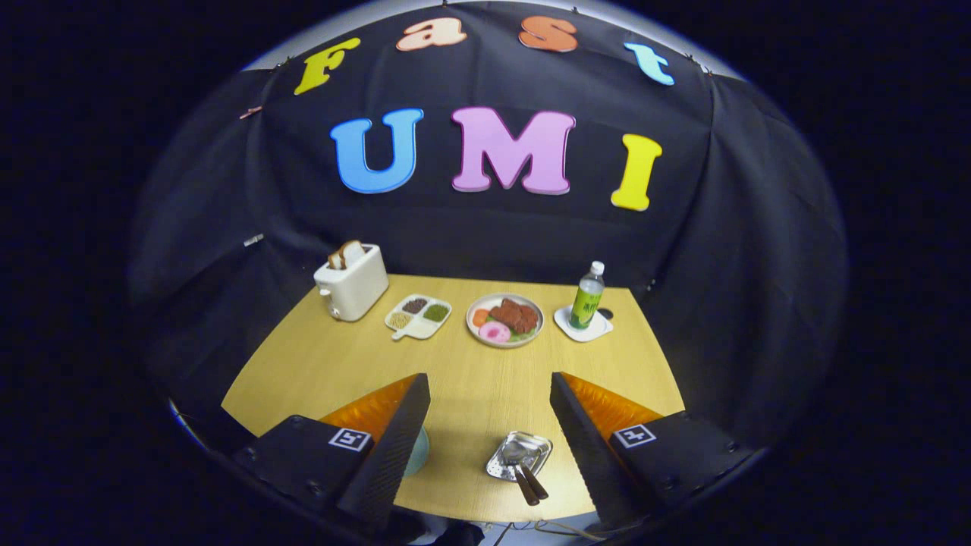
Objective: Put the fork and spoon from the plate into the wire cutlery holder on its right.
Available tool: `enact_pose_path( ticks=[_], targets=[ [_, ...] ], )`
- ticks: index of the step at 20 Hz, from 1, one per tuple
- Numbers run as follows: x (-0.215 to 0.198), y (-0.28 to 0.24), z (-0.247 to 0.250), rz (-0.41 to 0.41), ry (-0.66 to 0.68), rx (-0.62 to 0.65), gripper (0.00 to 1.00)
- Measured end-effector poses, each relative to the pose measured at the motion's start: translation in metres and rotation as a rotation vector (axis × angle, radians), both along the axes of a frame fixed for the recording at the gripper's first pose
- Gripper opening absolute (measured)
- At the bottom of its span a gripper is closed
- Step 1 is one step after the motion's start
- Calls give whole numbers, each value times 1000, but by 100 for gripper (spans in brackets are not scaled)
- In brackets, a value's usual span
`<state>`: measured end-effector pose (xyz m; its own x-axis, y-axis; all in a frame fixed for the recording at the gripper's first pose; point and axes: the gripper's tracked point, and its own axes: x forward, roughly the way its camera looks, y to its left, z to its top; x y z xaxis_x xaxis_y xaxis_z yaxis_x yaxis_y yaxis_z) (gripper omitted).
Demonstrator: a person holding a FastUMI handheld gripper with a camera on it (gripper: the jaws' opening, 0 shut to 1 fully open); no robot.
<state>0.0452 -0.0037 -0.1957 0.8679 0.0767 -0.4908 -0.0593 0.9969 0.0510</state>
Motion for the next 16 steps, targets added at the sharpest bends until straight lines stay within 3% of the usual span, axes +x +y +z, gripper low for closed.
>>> enact_pose_path(
  ticks=[6,16],
  targets=[
    [-9,18,73,7,-235,-68,98],
    [-11,25,63,25,-203,-36,98]
  ],
)
